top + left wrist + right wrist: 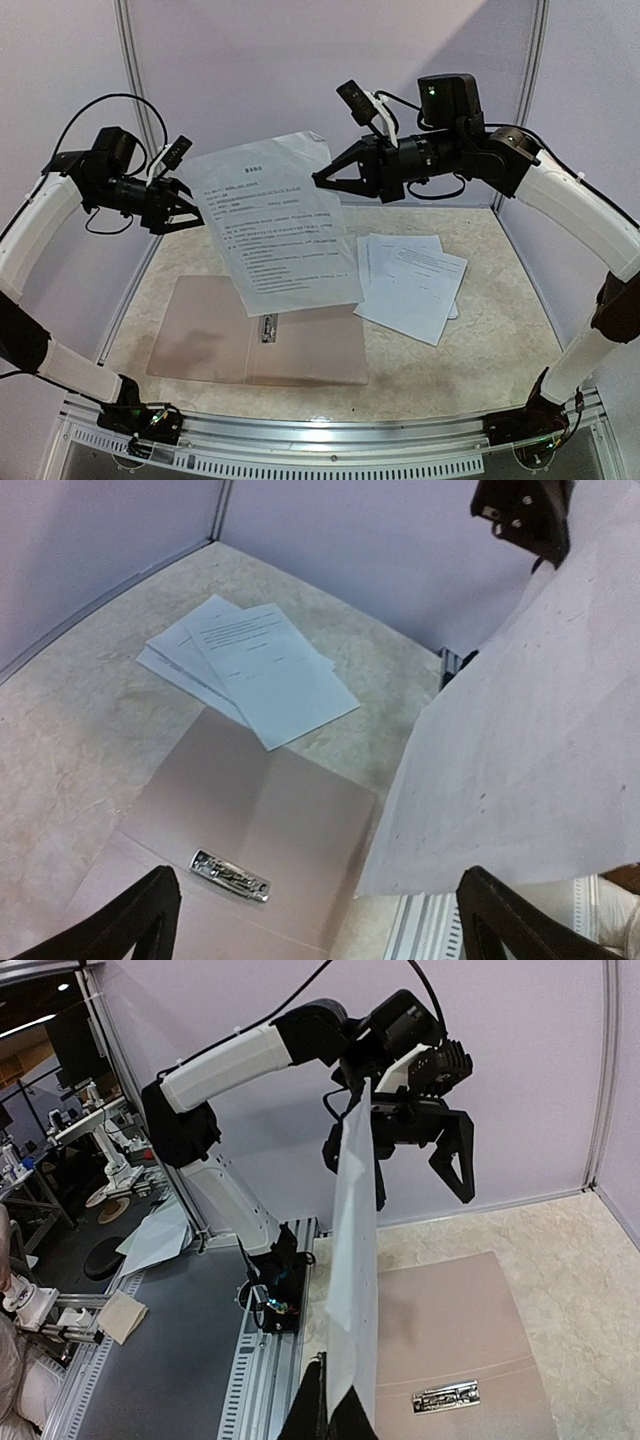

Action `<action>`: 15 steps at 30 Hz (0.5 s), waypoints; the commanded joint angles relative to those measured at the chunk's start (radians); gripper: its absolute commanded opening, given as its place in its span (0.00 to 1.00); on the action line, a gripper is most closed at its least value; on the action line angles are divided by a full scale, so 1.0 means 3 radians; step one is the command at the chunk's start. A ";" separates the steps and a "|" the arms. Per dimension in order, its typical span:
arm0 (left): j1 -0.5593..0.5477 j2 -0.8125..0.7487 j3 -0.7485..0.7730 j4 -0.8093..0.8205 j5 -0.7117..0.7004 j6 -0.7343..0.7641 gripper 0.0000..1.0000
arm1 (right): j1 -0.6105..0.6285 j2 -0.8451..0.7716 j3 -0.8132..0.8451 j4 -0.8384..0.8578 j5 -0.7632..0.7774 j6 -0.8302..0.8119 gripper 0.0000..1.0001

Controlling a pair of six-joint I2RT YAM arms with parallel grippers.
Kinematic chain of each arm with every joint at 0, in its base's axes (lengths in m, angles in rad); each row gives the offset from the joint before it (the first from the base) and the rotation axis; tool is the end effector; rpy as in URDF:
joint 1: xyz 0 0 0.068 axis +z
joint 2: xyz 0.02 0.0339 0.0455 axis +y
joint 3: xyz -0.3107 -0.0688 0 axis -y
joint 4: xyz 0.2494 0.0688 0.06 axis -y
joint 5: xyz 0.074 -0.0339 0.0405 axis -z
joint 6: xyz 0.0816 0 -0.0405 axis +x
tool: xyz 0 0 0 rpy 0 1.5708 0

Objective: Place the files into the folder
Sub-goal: Pass from the right arm to the left

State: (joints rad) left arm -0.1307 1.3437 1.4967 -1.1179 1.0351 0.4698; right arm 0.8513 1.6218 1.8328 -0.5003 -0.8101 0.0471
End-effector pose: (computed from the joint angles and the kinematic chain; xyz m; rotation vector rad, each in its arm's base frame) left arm 0.2419 -0.1026 0.4185 1.0079 1.9532 -1.1002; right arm 0.2139 0.3338 0.4975 -1.3036 1.5118 1.3501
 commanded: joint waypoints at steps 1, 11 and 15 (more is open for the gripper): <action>0.0002 -0.0207 -0.0010 -0.0042 0.0534 0.0005 0.98 | 0.0100 0.0116 -0.0023 0.0388 -0.0101 0.0109 0.00; 0.0001 -0.0467 -0.0206 -0.1052 0.0689 0.0956 0.97 | 0.0179 0.0252 -0.0010 0.0612 -0.0005 0.0214 0.00; 0.0400 -0.0631 -0.0202 -0.1337 0.0718 0.1436 0.96 | 0.0176 0.0168 -0.0004 0.0504 0.0118 0.0129 0.00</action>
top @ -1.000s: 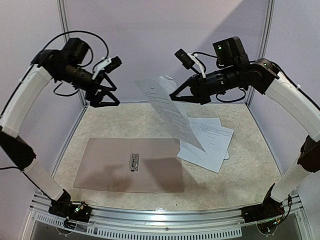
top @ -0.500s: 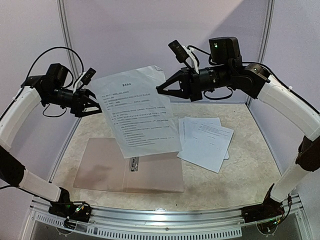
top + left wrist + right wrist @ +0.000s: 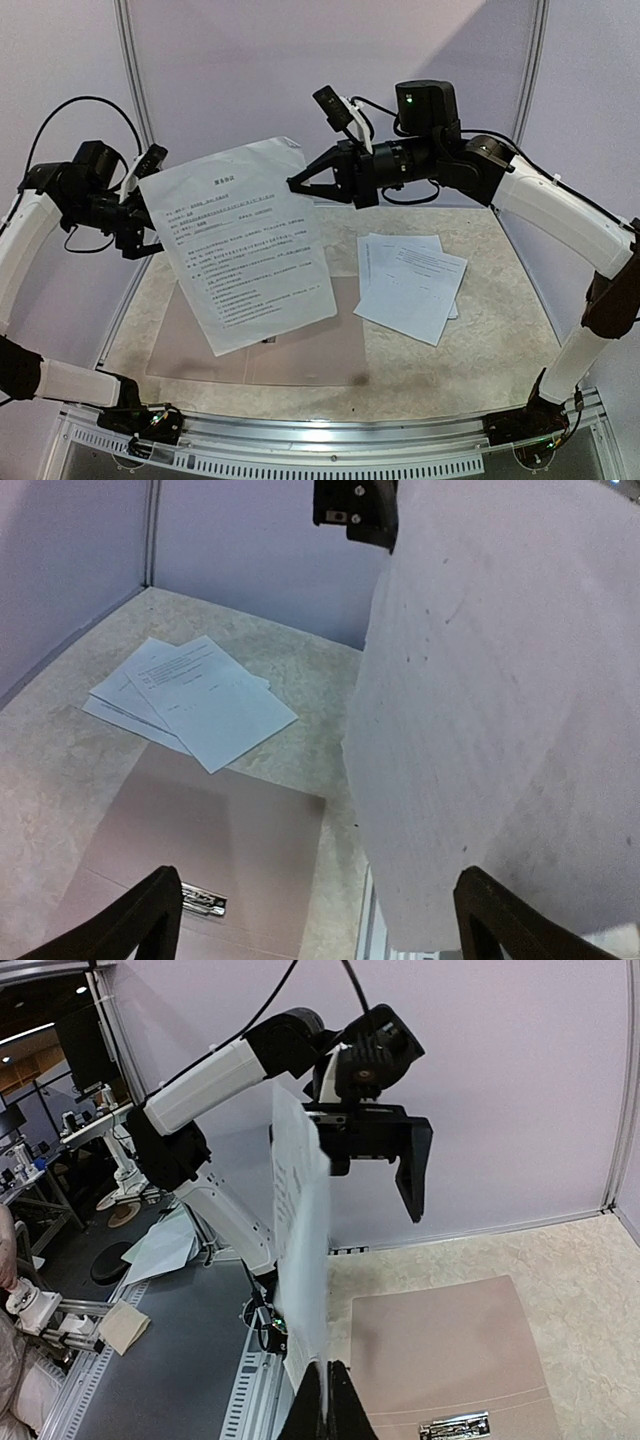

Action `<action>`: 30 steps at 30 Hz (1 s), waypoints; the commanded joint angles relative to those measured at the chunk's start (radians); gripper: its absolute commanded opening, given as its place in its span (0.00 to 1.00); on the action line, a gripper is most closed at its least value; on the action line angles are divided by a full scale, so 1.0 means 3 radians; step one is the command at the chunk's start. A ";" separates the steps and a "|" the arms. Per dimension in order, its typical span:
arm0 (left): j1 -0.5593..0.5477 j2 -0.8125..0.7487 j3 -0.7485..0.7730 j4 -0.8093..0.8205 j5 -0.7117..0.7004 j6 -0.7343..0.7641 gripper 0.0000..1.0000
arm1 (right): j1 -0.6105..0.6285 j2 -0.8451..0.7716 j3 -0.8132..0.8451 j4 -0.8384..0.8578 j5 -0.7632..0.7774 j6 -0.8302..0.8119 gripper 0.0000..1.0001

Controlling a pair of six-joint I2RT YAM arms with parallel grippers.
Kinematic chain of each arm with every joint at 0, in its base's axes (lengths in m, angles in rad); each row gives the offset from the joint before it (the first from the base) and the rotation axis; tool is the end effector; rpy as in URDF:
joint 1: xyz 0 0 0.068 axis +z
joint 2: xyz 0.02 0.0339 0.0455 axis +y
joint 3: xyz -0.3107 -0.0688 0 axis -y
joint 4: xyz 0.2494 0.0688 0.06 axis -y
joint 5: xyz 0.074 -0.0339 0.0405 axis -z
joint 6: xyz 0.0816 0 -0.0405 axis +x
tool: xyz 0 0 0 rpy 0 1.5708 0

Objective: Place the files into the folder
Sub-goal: Pass from the right arm to the left

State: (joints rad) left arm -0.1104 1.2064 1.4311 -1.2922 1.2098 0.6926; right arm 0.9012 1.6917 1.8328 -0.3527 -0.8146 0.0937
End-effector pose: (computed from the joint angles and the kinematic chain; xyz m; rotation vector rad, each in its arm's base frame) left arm 0.1791 -0.0967 0.4278 1.1417 1.7525 -1.2119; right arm 0.2160 0.3685 0.4891 -1.3135 1.4409 1.4078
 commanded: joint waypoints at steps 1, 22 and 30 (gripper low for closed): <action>0.0455 -0.0207 0.0011 -0.0913 0.0161 0.0981 0.96 | 0.0012 -0.0084 -0.0004 -0.0008 0.0147 -0.0053 0.00; 0.0190 -0.0218 -0.0113 -0.1250 0.0149 0.1363 1.00 | 0.0015 0.0079 0.0255 -0.0094 0.0087 -0.0117 0.00; 0.0135 -0.0128 0.0016 -0.1577 0.0235 0.1782 1.00 | 0.0017 0.0135 0.0305 -0.0104 0.0138 -0.0124 0.00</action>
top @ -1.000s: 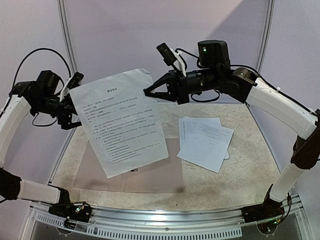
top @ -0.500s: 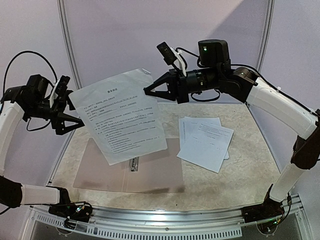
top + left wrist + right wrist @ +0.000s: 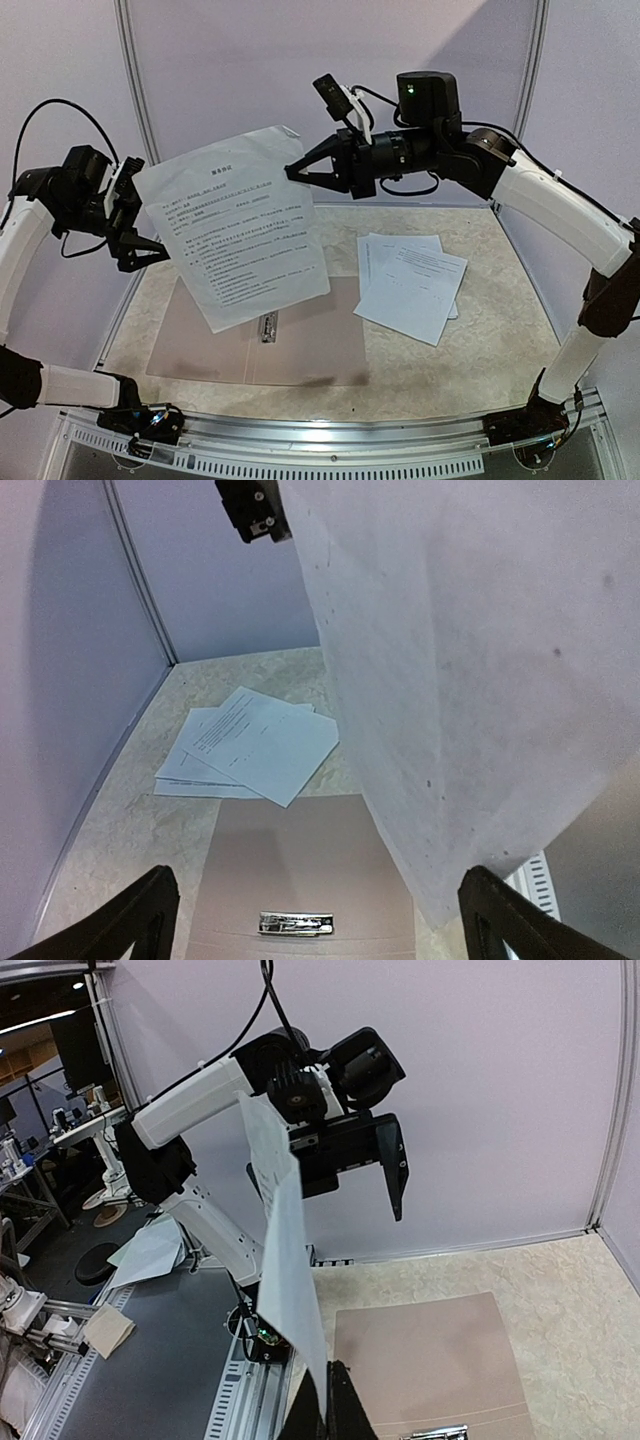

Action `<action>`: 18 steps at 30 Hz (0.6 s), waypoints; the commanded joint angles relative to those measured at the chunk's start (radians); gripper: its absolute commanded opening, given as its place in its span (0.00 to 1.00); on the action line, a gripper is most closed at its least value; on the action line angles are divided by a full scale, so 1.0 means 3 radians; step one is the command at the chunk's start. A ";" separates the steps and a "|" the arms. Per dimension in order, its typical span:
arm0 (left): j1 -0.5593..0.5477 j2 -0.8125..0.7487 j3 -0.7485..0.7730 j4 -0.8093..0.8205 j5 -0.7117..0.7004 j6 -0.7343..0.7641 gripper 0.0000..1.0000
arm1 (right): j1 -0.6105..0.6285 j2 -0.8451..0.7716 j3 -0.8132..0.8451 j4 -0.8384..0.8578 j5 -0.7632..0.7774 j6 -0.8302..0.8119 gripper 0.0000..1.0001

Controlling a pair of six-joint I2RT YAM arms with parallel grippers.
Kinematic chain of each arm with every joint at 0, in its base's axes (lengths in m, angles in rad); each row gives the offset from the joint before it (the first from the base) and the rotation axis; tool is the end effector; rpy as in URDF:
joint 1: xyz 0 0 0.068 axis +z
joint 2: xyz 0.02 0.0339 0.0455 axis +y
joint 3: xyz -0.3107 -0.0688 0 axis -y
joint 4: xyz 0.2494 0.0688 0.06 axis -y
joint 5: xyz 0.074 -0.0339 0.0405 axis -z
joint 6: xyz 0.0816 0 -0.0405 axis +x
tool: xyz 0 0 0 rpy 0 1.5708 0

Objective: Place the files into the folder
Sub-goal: Pass from the right arm to the left

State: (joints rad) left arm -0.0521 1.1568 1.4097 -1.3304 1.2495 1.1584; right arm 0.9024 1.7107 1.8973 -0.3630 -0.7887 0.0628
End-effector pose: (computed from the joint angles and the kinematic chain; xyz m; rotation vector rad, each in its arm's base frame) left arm 0.1645 -0.0861 0.4306 1.3866 1.3882 -0.9291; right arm 0.2190 0.3708 0.5033 -1.3067 1.3882 1.3634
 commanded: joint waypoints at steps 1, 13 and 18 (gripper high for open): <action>-0.0076 0.0037 0.0095 -0.1460 0.0095 0.0223 1.00 | 0.0010 0.0079 0.0099 -0.0078 0.0058 -0.0016 0.00; -0.0087 -0.0092 0.0036 -0.1461 -0.0046 0.0103 1.00 | 0.0012 0.0062 0.0222 -0.0223 0.0342 -0.0270 0.00; -0.0092 -0.0066 0.0033 -0.1372 0.0052 -0.0056 1.00 | 0.0013 0.0085 0.0228 -0.0170 0.0270 -0.0225 0.00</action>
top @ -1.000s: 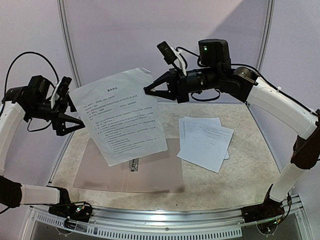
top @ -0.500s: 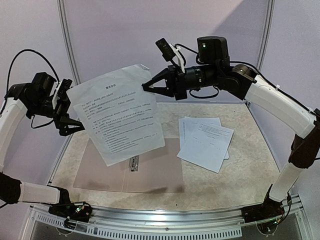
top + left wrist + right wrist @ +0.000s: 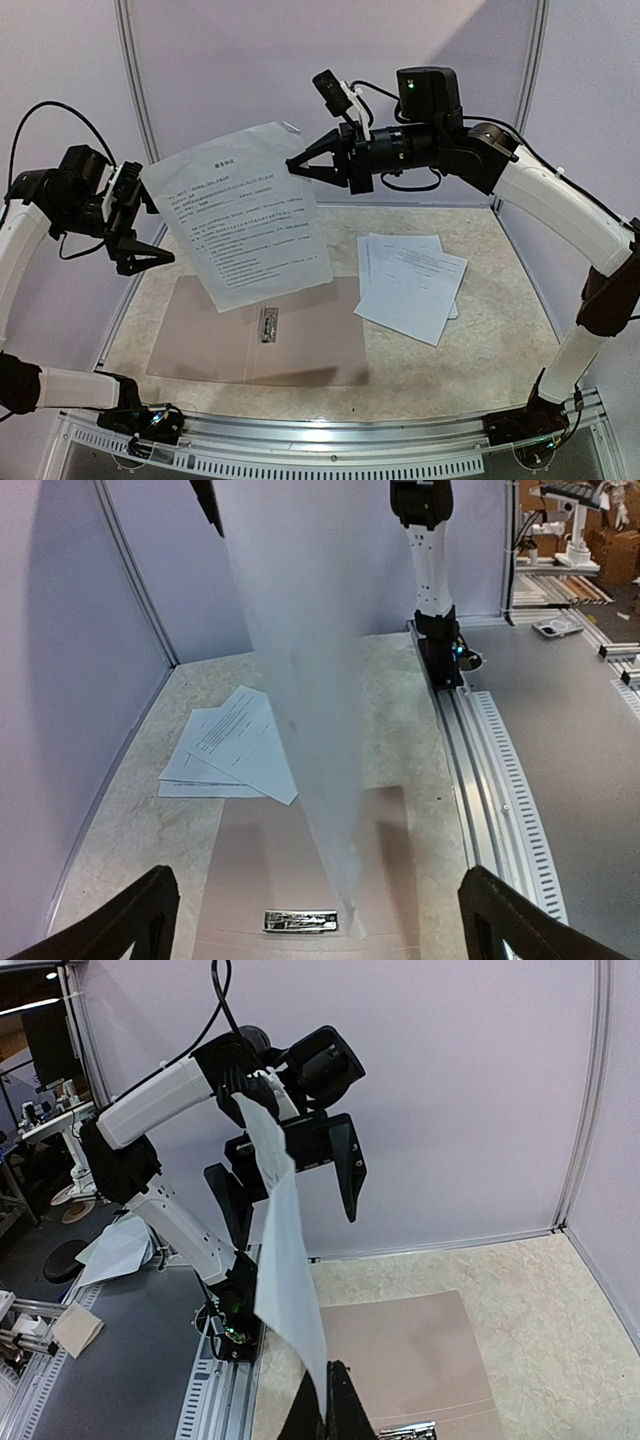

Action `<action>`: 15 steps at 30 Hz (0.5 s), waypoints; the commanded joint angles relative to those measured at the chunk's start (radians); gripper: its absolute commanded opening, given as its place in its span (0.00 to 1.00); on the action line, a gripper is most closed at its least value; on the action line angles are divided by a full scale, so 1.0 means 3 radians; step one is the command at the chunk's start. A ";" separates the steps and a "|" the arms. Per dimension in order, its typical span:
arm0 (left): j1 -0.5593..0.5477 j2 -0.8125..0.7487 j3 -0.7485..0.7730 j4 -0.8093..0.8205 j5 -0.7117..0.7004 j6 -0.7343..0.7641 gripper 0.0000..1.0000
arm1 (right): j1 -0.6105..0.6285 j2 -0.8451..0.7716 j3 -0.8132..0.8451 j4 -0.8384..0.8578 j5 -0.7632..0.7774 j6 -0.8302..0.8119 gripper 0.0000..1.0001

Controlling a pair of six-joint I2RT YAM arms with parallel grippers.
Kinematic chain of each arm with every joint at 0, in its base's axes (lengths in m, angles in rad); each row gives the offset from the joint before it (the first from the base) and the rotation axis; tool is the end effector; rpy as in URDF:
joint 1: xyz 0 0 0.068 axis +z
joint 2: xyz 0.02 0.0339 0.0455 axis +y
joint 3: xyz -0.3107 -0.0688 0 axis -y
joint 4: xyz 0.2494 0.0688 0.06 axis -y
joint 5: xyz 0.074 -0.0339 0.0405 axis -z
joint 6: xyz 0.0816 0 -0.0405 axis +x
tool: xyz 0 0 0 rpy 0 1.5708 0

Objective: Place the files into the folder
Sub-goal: Pass from the right arm to the left

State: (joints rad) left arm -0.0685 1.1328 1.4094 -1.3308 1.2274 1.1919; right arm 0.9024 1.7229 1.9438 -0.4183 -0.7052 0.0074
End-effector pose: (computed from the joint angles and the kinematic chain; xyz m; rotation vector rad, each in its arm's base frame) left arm 0.1562 -0.0877 0.4325 1.4306 1.3504 -0.8809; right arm 0.2254 0.3708 0.5071 -1.2836 1.4044 1.2582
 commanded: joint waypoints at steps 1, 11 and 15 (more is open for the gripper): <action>-0.0038 0.0009 0.0025 -0.1293 0.0149 -0.0294 1.00 | 0.0010 0.0049 0.0076 0.0026 -0.0017 -0.0040 0.00; -0.0037 -0.0063 -0.0055 -0.0383 0.0258 -0.1577 0.59 | 0.0014 0.0169 0.0075 0.0331 -0.0178 0.0231 0.00; -0.0039 -0.0140 -0.0177 0.0384 -0.0048 -0.2574 0.37 | 0.0014 0.0248 0.0076 0.0484 -0.0257 0.0353 0.00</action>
State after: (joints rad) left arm -0.0723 1.1175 1.3922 -1.3247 1.2869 0.7300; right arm 0.9024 1.7607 1.9453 -0.3386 -0.7444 0.0666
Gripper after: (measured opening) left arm 0.484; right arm 0.003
